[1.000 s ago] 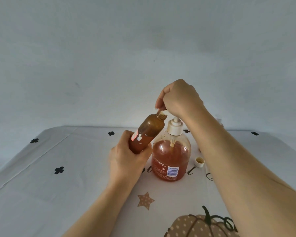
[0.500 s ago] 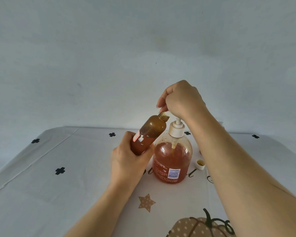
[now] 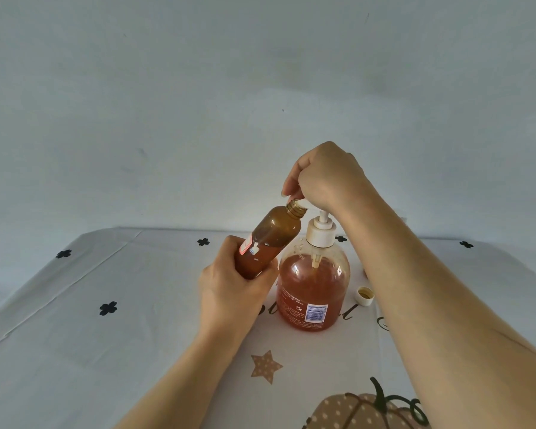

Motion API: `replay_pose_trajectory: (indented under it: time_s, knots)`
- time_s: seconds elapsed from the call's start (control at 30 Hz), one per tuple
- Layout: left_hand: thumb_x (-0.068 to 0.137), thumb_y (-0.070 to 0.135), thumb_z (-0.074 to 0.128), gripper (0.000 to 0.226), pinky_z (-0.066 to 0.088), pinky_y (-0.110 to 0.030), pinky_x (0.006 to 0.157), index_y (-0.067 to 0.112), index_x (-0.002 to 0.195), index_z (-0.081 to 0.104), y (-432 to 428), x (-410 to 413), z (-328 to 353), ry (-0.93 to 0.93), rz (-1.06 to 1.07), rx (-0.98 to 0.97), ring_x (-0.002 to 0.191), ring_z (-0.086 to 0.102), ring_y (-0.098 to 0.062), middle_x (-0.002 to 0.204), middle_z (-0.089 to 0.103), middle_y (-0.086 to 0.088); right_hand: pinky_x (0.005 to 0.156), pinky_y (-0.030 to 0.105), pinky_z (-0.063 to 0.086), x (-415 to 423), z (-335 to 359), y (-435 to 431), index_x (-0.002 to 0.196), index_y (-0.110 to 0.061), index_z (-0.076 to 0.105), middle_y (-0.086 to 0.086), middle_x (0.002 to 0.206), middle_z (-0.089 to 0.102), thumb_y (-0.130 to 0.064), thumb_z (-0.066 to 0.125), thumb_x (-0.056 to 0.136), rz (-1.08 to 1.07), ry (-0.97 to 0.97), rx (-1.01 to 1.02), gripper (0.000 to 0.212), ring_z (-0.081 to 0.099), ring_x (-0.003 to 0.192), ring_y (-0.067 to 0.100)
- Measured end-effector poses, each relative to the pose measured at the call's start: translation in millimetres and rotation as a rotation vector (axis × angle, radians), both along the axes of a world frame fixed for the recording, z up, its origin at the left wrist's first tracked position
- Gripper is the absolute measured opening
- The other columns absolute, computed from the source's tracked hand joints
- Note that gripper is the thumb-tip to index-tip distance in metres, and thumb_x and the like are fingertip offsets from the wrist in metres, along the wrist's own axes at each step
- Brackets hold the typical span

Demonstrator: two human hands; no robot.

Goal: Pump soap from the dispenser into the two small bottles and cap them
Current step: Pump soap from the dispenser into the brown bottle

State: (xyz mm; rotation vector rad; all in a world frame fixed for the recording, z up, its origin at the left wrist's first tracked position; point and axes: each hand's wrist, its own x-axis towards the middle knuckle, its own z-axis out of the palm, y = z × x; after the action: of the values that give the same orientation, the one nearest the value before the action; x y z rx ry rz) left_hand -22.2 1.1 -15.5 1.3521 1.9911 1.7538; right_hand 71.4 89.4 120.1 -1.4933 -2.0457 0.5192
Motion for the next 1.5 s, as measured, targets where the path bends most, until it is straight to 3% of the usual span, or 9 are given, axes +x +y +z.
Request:
replay_pose_trajectory:
  time_s: [0.33,0.83,1.13,1.4,1.5]
  knots:
    - [0.071,0.021,0.075,0.020,0.038,-0.010,0.047,0.024,0.077,0.055,-3.1,0.1,-0.4,-0.024,0.044,-0.034,0.057,0.054,-0.001,0.055,0.055,0.009,0.085,0.041,0.058,-2.5,-9.7,2.6,0.092,-0.015,0.074,0.006,0.093,0.073,-0.001,0.051,0.080,-0.031,-0.034,-0.032,0.029,0.068,0.088,0.026]
    - [0.075,0.021,0.074,0.023,0.039,-0.009,0.050,0.026,0.079,0.052,-6.4,2.6,4.0,0.006,0.030,-0.029,0.065,0.056,0.001,0.058,0.057,0.008,0.077,0.032,0.055,2.0,3.0,-8.3,0.092,-0.017,0.074,0.002,0.087,0.073,-0.004,0.050,0.085,-0.075,-0.017,0.015,0.028,0.069,0.085,0.022]
    - [0.075,0.026,0.074,0.023,0.042,-0.020,0.050,0.029,0.081,0.052,-2.3,0.4,0.0,0.014,0.031,-0.020,0.062,0.056,-0.004,0.058,0.058,0.011,0.086,0.040,0.056,-1.5,1.2,-3.4,0.095,-0.017,0.074,0.004,0.093,0.072,-0.004,0.051,0.085,-0.072,-0.043,-0.002,0.028,0.069,0.089,0.024]
    - [0.074,0.024,0.074,0.021,0.041,-0.015,0.050,0.025,0.078,0.053,-2.6,0.5,0.7,0.009,0.028,-0.005,0.061,0.055,-0.008,0.056,0.057,0.007,0.086,0.040,0.057,-0.3,1.6,-4.2,0.092,-0.016,0.074,0.004,0.092,0.073,-0.005,0.052,0.084,-0.034,-0.057,0.003,0.027,0.069,0.089,0.024]
    - [0.073,0.024,0.074,0.021,0.040,-0.014,0.050,0.025,0.078,0.053,-3.4,0.0,1.0,-0.002,0.019,-0.006,0.059,0.054,-0.008,0.065,0.060,0.016,0.086,0.038,0.056,-0.4,3.0,-4.9,0.096,-0.016,0.073,0.004,0.094,0.072,-0.004,0.053,0.081,-0.025,-0.081,-0.001,0.028,0.068,0.090,0.025]
